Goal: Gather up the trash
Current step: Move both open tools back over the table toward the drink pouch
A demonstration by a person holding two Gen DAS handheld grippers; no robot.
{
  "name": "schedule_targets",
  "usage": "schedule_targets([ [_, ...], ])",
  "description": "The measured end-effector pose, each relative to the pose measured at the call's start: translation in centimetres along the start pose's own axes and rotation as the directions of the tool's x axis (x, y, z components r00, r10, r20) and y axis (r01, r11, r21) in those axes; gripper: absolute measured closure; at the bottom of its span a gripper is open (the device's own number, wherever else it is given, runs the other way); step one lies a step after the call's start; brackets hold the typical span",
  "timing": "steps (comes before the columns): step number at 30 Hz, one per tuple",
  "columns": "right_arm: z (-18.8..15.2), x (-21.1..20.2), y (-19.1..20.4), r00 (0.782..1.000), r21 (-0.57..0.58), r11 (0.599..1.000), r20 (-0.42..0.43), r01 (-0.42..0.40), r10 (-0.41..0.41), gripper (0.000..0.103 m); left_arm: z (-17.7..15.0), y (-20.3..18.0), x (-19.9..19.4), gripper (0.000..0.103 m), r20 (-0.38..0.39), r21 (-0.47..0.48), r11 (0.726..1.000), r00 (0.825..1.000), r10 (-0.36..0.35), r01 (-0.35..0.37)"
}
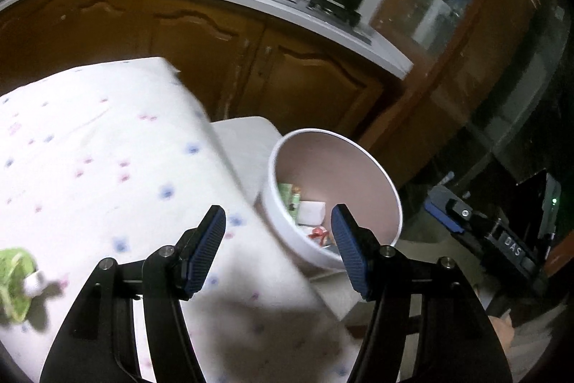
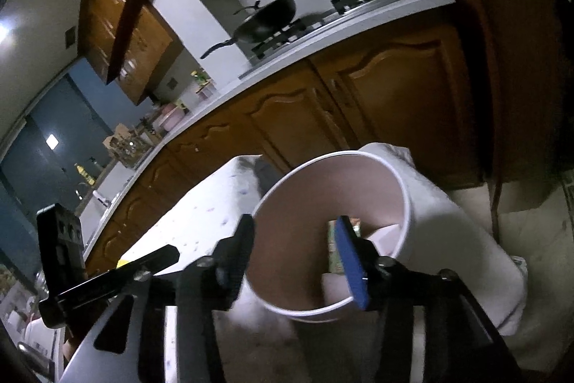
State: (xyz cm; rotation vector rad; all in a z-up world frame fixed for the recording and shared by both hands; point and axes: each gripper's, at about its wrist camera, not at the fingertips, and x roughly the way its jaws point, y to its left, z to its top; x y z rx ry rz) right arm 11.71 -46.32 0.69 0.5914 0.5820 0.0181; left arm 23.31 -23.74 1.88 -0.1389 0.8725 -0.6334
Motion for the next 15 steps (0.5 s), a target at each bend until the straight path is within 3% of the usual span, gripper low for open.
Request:
schedule_targets([
  [2, -0.2, 0.1, 0.8, 1.000, -0.007, 1.000, 0.001, -0.016, 0.016, 0.035, -0.4, 0.9, -1.1, 0.041, 0.015, -0.015, 1.000, 1.000, 0.012, -0.012],
  [4, -0.7, 0.2, 1.6, 0.999, -0.015, 0.999, 0.001, -0.036, 0.036, 0.031, -0.9, 2.0, -2.3, 0.041, 0.031, -0.030, 0.999, 0.999, 0.032, -0.031],
  [15, -3.3, 2.3, 6.3, 0.990, -0.067, 0.990, -0.075, -0.121, 0.115, 0.023, -4.3, 6.8, -6.9, 0.033, 0.047, -0.090, 0.991, 0.993, 0.109, -0.104],
])
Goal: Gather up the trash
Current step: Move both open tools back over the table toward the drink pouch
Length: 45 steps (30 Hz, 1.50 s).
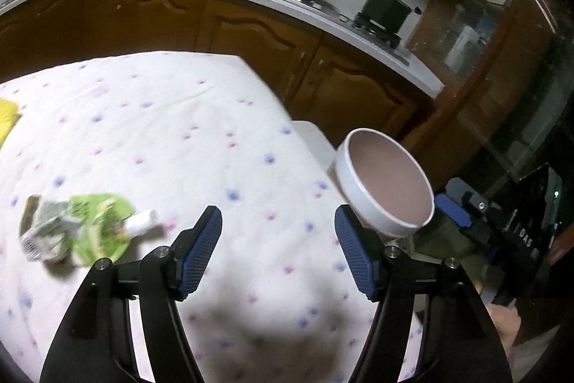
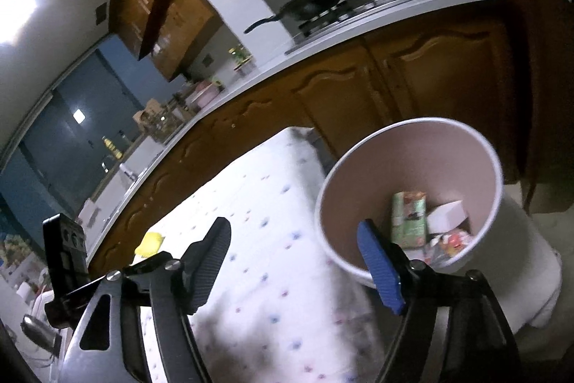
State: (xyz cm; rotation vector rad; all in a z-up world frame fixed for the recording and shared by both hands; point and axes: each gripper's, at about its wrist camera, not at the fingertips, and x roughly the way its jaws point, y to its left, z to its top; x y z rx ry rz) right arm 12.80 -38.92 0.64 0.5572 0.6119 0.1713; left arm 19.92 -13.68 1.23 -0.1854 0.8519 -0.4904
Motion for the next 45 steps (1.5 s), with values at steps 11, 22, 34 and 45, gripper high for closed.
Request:
schedule_targets([
  [11, -2.9, 2.1, 4.1, 0.996, -0.048, 0.996, -0.066, -0.069, 0.066, 0.013, -3.6, 5.5, -4.3, 0.021, 0.031, -0.053, 0.994, 0.994, 0.102, -0.100],
  [22, -5.2, 4.2, 9.5, 0.982, -0.142, 0.978, -0.125, -0.156, 0.138, 0.007, -6.5, 10.8, -9.9, 0.016, 0.100, -0.081, 0.968, 0.965, 0.244, -0.237],
  [34, -8.0, 7.2, 16.3, 0.943, -0.297, 0.910, -0.253, -0.290, 0.218, 0.007, -9.0, 18.3, -16.2, 0.014, 0.157, -0.202, 0.915, 0.910, 0.383, -0.350],
  [45, -10.0, 10.0, 21.0, 0.908, -0.411, 0.837, -0.358, -0.362, 0.218, 0.007, -10.5, 24.4, -17.9, 0.011, 0.108, -0.275, 0.891, 0.910, 0.401, -0.360],
])
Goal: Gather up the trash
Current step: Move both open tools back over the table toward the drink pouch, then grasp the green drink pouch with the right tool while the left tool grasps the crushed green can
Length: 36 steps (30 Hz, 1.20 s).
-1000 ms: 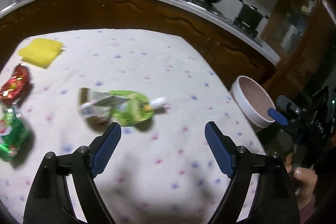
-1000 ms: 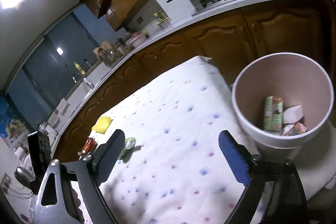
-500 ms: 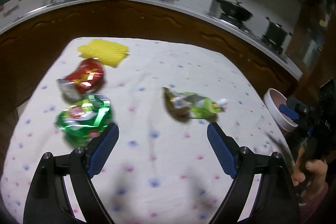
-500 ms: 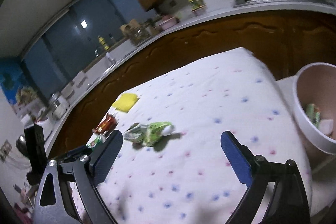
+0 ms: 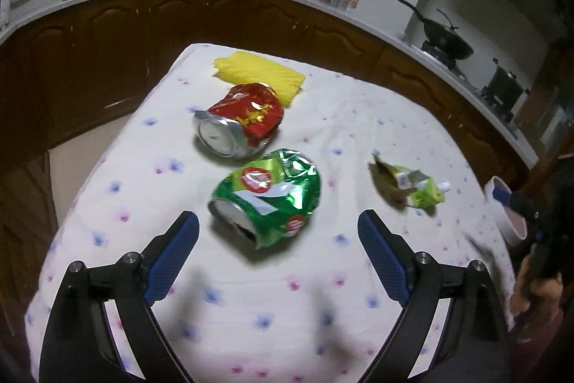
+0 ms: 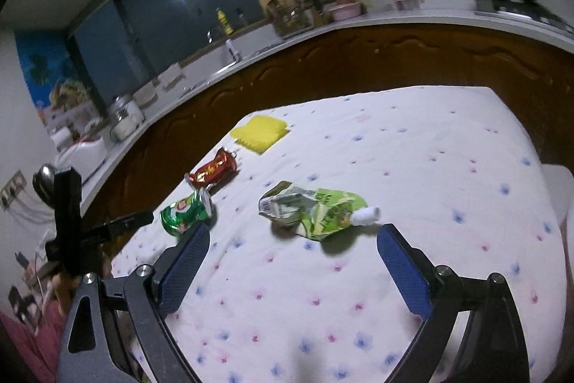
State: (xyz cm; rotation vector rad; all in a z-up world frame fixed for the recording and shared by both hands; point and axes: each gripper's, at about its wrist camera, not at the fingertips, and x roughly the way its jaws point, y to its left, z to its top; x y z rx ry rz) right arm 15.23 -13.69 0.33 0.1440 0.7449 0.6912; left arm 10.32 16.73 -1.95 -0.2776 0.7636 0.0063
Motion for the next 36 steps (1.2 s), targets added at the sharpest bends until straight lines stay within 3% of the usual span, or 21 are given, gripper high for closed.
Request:
schedule_targets([
  [9, 1.1, 2.3, 1.1, 0.999, -0.065, 0.998, -0.040, -0.003, 0.001, 0.007, 0.6, -0.2, 1.8, 0.011, -0.050, 0.095, 0.995, 0.999, -0.005, 0.010],
  [20, 2.6, 6.2, 2.7, 0.992, -0.252, 0.968, -0.127, -0.015, -0.018, 0.009, 2.3, -1.1, 4.8, 0.011, -0.118, 0.247, 0.967, 0.993, -0.028, 0.057],
  [26, 2.2, 9.5, 2.9, 0.974, -0.349, 0.937, -0.214, -0.003, -0.077, 0.031, 2.8, -1.2, 5.9, 0.011, -0.142, 0.296, 0.953, 0.990, -0.020, 0.061],
  [32, 2.2, 11.2, 2.1, 0.956, -0.398, 0.917, -0.265, 0.007, -0.122, 0.043, 3.2, -1.2, 5.4, 0.011, -0.137, 0.328, 0.942, 0.990, -0.028, 0.072],
  [36, 2.0, 12.6, 1.5, 0.941, -0.421, 0.907, -0.303, 0.010, -0.151, 0.054, 3.2, -2.1, 6.2, 0.011, -0.158, 0.396, 0.914, 0.987, -0.029, 0.090],
])
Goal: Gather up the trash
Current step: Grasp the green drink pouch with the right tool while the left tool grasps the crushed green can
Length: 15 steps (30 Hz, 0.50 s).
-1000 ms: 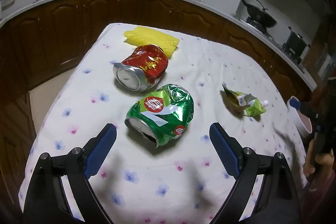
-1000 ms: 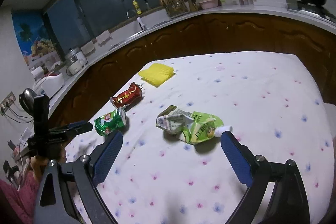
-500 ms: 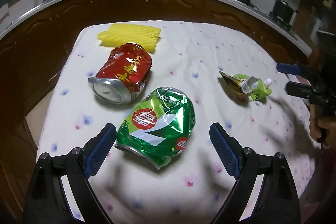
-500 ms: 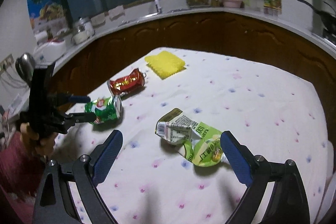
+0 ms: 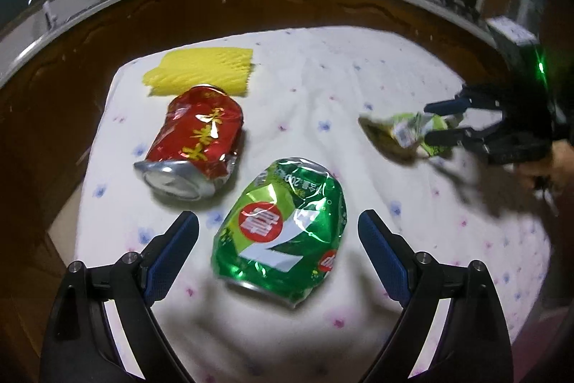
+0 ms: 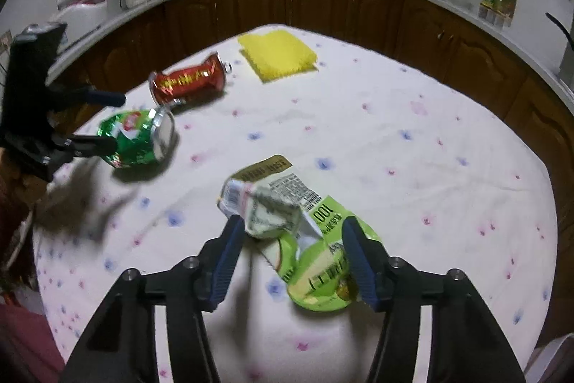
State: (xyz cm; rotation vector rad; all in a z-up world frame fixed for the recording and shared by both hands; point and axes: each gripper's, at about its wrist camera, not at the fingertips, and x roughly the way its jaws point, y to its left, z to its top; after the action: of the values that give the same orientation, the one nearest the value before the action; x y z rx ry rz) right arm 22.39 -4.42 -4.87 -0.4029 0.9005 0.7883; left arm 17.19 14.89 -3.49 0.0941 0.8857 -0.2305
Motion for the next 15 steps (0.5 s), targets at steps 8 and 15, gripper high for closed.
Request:
schedule_targets([
  [8, -0.4, 0.5, 0.0, 0.999, -0.004, 0.999, -0.018, 0.051, -0.051, 0.089, 0.0, -1.7, 1.1, 0.020, -0.012, 0.041, 0.999, 0.999, -0.035, 0.035],
  [15, -2.0, -3.1, -1.2, 0.997, 0.151, 0.988, 0.057, 0.033, -0.042, 0.093, 0.5, -4.4, -0.4, 0.027, 0.033, -0.010, 0.994, 0.994, -0.107, 0.107],
])
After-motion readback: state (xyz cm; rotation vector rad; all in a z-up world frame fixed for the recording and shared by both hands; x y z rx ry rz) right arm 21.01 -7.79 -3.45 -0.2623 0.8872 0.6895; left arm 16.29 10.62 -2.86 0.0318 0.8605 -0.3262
